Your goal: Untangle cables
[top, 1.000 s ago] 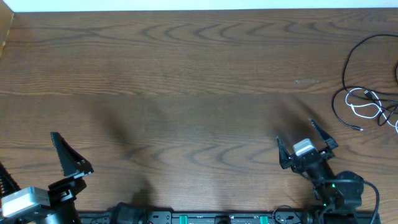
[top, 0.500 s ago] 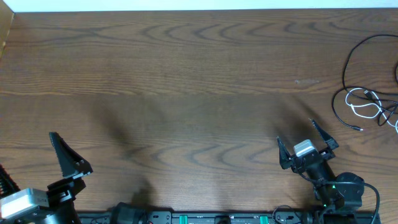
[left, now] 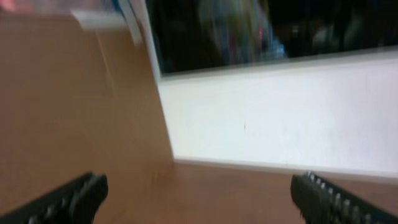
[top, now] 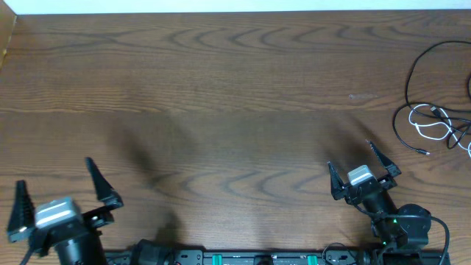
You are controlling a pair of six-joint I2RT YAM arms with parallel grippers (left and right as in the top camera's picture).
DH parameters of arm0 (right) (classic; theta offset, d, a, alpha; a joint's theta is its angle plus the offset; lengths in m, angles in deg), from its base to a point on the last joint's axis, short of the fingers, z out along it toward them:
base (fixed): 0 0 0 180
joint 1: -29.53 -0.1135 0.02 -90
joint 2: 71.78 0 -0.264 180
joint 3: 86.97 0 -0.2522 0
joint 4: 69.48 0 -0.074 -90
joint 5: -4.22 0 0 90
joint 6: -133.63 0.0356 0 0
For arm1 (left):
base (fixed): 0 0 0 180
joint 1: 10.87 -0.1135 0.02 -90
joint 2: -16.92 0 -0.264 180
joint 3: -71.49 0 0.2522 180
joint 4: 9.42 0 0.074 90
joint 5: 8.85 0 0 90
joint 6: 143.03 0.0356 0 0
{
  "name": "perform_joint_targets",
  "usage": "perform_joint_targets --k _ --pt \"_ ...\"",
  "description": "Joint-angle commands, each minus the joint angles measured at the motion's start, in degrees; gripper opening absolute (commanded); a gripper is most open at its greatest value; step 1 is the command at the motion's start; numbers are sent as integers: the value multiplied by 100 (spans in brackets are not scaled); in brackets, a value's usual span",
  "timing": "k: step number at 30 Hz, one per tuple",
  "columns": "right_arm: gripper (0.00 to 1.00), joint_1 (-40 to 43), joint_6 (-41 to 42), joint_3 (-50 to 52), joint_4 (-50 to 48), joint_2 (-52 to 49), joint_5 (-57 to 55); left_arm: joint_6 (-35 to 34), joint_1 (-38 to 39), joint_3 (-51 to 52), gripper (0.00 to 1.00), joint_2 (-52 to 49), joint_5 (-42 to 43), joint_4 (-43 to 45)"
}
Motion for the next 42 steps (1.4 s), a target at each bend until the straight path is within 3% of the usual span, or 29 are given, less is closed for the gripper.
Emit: perform_joint_targets --k 1,5,14,18,23,27,31,38,42 --pt "99 15 74 31 4 35 -39 42 -20 -74 100 37 -70 -713" --pt "99 15 74 31 4 35 -39 -212 -20 -46 100 35 562 -1504" --pt "99 15 74 31 4 35 -39 -544 -20 616 100 31 2833 -564" --pt "99 15 74 31 4 35 -39 -675 -68 1510 100 31 3589 863" --pt "99 15 74 31 4 35 -39 -1200 -236 2896 100 31 4212 3265" --pt "99 15 74 31 4 35 -39 -1665 -452 3864 100 33 4330 4883" --pt "99 15 74 31 4 35 -42 -1705 -658 4489 100 37 4330 5836" --pt "99 15 74 31 4 35 -39 -1703 -1104 4793 100 37 4328 5635" --pt "99 15 72 31 4 35 -42 -1703 -1373 4865 100 44 4328 4833"
